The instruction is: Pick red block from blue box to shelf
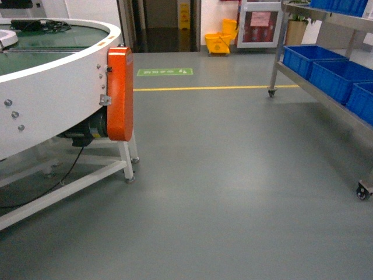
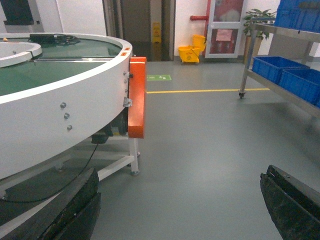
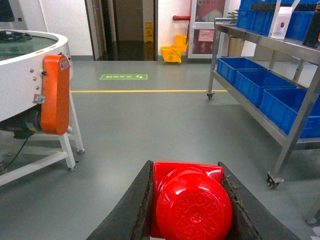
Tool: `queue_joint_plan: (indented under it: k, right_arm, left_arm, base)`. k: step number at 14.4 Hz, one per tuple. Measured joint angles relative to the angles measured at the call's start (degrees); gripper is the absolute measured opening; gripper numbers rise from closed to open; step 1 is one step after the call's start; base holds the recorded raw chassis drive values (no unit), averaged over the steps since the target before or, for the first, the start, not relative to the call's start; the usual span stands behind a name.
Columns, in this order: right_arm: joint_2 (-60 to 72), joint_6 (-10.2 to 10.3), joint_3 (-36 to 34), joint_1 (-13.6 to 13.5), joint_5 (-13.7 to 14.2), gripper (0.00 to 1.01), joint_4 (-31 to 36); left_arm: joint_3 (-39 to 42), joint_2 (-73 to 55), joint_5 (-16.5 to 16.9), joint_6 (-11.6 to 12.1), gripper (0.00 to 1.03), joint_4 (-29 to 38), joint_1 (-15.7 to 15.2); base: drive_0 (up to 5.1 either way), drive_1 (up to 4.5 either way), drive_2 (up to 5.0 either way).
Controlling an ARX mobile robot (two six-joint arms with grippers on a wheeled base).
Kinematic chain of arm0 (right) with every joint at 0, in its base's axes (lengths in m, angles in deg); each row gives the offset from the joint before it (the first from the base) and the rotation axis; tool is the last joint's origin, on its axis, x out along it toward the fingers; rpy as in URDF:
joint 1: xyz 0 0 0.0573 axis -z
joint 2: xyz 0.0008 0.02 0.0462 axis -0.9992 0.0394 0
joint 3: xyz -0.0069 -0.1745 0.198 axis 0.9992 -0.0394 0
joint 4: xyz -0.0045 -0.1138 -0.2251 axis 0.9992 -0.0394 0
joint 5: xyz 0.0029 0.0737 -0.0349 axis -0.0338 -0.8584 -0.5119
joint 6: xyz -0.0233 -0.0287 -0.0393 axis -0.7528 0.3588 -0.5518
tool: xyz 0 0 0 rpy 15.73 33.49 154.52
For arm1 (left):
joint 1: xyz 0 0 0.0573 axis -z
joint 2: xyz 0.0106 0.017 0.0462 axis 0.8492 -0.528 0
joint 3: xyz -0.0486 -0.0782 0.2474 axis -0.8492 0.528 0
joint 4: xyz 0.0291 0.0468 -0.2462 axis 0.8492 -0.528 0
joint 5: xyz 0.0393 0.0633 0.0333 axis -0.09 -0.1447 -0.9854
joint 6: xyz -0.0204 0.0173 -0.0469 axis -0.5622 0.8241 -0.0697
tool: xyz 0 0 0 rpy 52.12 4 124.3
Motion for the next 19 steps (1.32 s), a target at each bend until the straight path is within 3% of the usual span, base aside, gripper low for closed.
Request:
queue_joint_plan:
  k: [8,19]
  right_arm:
    - [0.00,0.02,0.00,0.00,0.00,0.28,-0.17]
    - [0.00,-0.02,0.00,0.00,-0.02,0.28,-0.04]
  left_arm:
    - [0.00,0.00,0.04,0.00,0.98,-0.11,0.00]
    - [0.00,0.00,0.00,0.00,0.98,-0.04,0.00]
  base:
    - [0.0,4.24,-4.3]
    - [-1.6,-1.61,-1.6]
